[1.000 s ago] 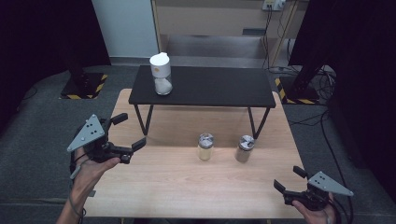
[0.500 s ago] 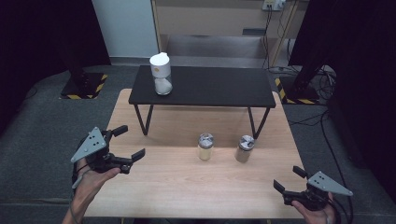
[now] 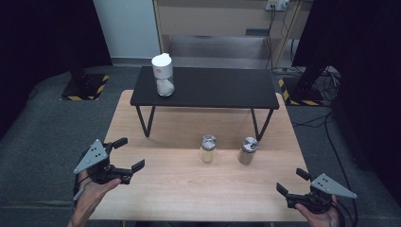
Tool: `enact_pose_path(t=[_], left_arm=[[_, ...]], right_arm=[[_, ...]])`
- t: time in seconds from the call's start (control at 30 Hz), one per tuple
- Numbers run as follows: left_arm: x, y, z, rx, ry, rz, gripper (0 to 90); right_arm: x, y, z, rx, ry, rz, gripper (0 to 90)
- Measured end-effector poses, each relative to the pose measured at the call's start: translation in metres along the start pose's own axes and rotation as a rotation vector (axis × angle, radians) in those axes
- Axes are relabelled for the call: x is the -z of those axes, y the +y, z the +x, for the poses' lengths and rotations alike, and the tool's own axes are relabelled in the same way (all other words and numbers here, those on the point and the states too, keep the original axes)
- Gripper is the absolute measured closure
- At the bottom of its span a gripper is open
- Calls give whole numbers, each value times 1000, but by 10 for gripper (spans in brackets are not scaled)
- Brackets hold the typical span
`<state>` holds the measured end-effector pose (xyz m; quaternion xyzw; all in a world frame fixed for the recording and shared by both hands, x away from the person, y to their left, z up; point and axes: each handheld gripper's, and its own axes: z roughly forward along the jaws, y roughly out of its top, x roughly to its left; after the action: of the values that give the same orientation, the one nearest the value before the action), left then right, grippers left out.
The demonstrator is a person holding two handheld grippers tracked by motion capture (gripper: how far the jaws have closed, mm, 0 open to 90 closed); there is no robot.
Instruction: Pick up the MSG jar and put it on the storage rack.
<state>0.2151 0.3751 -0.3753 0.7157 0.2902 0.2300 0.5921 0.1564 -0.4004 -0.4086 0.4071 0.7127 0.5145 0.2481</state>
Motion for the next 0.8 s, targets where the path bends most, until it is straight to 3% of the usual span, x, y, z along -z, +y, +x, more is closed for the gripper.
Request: enact_pose_path(t=[0.8], left_arm=[[4,-28,-2,11,24,30,7]], right_arm=[[0,0,0,2,0,2,47]])
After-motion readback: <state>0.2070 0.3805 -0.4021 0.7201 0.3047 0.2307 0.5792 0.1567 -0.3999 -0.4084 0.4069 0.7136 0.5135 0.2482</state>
